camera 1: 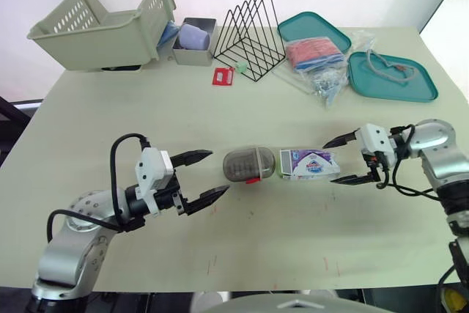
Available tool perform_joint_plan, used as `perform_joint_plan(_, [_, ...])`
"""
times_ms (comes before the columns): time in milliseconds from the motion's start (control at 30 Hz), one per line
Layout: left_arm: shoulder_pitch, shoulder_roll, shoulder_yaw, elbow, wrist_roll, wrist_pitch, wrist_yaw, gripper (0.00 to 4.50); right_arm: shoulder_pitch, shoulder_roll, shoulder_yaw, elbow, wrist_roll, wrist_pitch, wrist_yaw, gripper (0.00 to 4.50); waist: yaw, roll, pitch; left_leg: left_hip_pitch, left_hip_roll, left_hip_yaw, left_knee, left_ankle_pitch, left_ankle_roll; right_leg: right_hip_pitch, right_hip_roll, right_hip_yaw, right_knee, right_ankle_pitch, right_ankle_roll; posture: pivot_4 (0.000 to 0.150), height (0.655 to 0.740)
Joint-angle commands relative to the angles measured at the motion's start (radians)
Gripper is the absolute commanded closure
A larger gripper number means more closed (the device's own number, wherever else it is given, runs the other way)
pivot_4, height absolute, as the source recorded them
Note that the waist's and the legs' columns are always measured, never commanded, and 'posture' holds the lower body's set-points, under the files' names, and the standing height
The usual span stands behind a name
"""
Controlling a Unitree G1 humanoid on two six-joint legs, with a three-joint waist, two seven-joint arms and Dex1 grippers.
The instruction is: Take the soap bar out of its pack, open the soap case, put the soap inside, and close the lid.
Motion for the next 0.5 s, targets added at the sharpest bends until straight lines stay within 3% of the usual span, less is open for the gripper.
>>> perform_joint_plan(33, [0.003, -0.001, -0.007, -0.023, -0.001, -0.02, 0.003, 0.0, 0.005, 0.005, -0.035, 0.009, 0.002, -0.028, -0.015, 0.05, 0.0, 0.0, 0.0, 0.0, 0.0, 0.0, 0.0, 0.0, 0.0, 0.0, 0.0, 0.0, 0.0, 0.0, 0.0, 0.15, 0.74])
perform_joint_plan(233, [0.003, -0.004, -0.011, -0.021, 0.002, -0.02, 0.01, 0.0, 0.005, 0.017, -0.042, 0.039, -0.002, -0.048, -0.02, 0.05, 0.0, 0.0, 0.0, 0.0, 0.0, 0.0, 0.0, 0.0, 0.0, 0.0, 0.0, 0.0, 0.0, 0.0, 0.0, 0.15, 0.74])
perform_joint_plan(267, [0.003, -0.004, -0.012, -0.022, 0.002, -0.019, 0.012, 0.0, 0.005, 0.018, -0.043, 0.042, -0.001, -0.045, -0.021, 0.57, 0.0, 0.0, 0.0, 0.0, 0.0, 0.0, 0.0, 0.0, 0.0, 0.0, 0.0, 0.0, 0.0, 0.0, 0.0, 0.15, 0.74])
perform_joint_plan(333, [0.002, -0.004, -0.013, -0.022, 0.002, -0.018, 0.015, 0.0, 0.005, 0.021, -0.045, 0.047, 0.002, -0.046, -0.021, 1.17, -0.001, 0.0, 0.0, 0.0, 0.0, 0.0, 0.0, 0.0, 0.0, 0.0, 0.0, 0.0, 0.0, 0.0, 0.0, 0.15, 0.74])
perform_joint_plan(367, [0.003, -0.004, -0.014, -0.022, 0.002, -0.019, 0.016, 0.0, 0.005, 0.023, -0.047, 0.049, 0.004, -0.046, -0.021, 1.82, -0.001, 0.0, 0.0, 0.0, 0.0, 0.0, 0.0, 0.0, 0.0, 0.0, 0.0, 0.0, 0.0, 0.0, 0.0, 0.15, 0.74])
perform_joint_plan(500, [0.007, -0.007, -0.015, -0.015, 0.004, -0.027, 0.019, 0.0, 0.004, 0.029, -0.054, 0.046, 0.008, -0.043, -0.026, 2.91, -0.001, 0.0, 0.0, 0.0, 0.0, 0.0, 0.0, 0.0, 0.0, 0.0, 0.0, 0.0, 0.0, 0.0, 0.0, 0.15, 0.74])
